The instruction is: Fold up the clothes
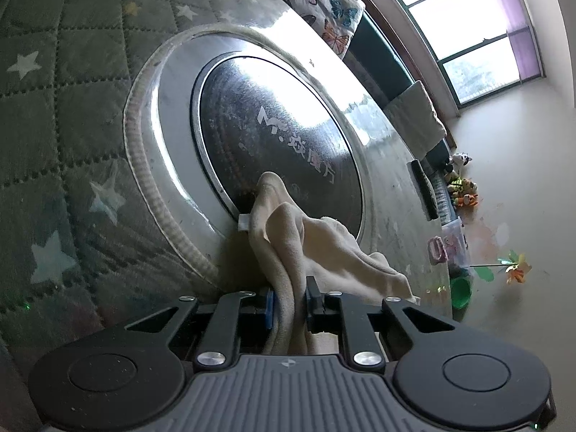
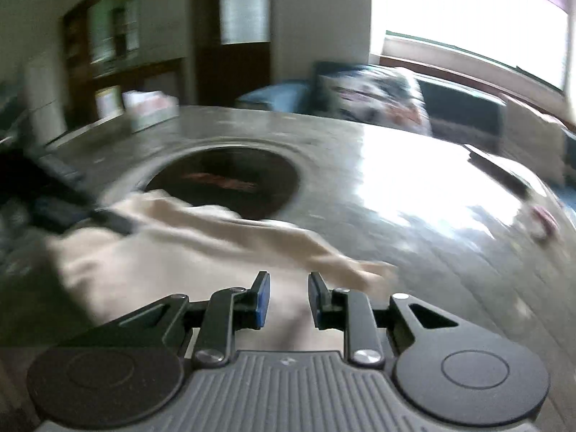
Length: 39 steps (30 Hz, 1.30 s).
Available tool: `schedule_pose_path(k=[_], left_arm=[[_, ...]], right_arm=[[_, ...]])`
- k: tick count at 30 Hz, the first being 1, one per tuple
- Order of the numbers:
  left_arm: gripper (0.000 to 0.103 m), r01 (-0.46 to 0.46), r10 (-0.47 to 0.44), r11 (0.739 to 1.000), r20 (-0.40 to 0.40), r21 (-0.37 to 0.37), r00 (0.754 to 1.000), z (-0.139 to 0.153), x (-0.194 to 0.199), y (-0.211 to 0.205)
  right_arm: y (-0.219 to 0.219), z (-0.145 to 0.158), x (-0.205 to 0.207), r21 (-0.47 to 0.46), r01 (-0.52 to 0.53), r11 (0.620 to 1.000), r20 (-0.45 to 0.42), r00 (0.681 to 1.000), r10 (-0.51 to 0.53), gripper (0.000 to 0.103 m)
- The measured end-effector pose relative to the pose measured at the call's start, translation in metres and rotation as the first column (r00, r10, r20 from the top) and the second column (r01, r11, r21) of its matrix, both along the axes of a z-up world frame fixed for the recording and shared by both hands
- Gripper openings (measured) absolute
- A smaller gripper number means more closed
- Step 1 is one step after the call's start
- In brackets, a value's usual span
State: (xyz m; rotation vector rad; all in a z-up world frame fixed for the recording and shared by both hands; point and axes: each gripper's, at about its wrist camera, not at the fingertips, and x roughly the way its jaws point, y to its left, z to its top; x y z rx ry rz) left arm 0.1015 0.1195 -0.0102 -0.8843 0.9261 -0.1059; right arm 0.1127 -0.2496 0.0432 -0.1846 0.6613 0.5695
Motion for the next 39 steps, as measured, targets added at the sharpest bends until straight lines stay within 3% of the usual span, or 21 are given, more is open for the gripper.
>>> schedule_pose_path(k=[8,10,14,16,19,25,30,39], left_arm=[[0.017,0.014,-0.014,0.998,0.005,0.063,1.000,0.005,0.002,-0.006],[0.017,0.017,-0.017,0.996,0.005,0.084,1.000,0.008,0.003,-0.008],[0.017,0.023,-0.024,0.992,0.007,0.125,1.000,0.012,0.004,-0.013],[0.017,0.028,-0.031,0.989,0.014,0.147,0.999,0.016,0.005,-0.017],[0.016,0.040,-0.047,0.982,0.037,0.186,0.998,0.028,0.007,-0.027],[0.014,0.083,-0.112,0.964,0.103,0.252,0.988,0.057,0.021,-0.059],[0.014,0.150,-0.194,0.951,0.146,0.271,0.970,0.072,0.049,-0.104],[0.014,0.274,-0.329,0.921,0.173,0.277,0.929,0.079,0.109,-0.193]], right_arm=[[-0.043,-0.018,0.025,0.070,0.160,0.985,-0.077,0.985,-0.155,0.027],[-0.049,-0.022,0.029,0.099,0.188,0.977,-0.094,0.979,-0.179,0.037],[-0.055,-0.026,0.033,0.159,0.221,0.962,-0.124,0.971,-0.203,0.039],[-0.054,-0.027,0.033,0.176,0.207,0.962,-0.136,0.973,-0.184,0.024],[-0.054,-0.025,0.031,0.198,0.187,0.962,-0.141,0.977,-0.160,0.011],[-0.073,-0.005,0.019,0.262,0.189,0.946,-0.084,0.981,-0.173,0.009],[-0.102,0.016,0.016,0.251,0.233,0.940,-0.015,0.972,-0.237,0.009],[-0.168,0.044,0.030,0.186,0.376,0.908,0.085,0.914,-0.396,0.009]])
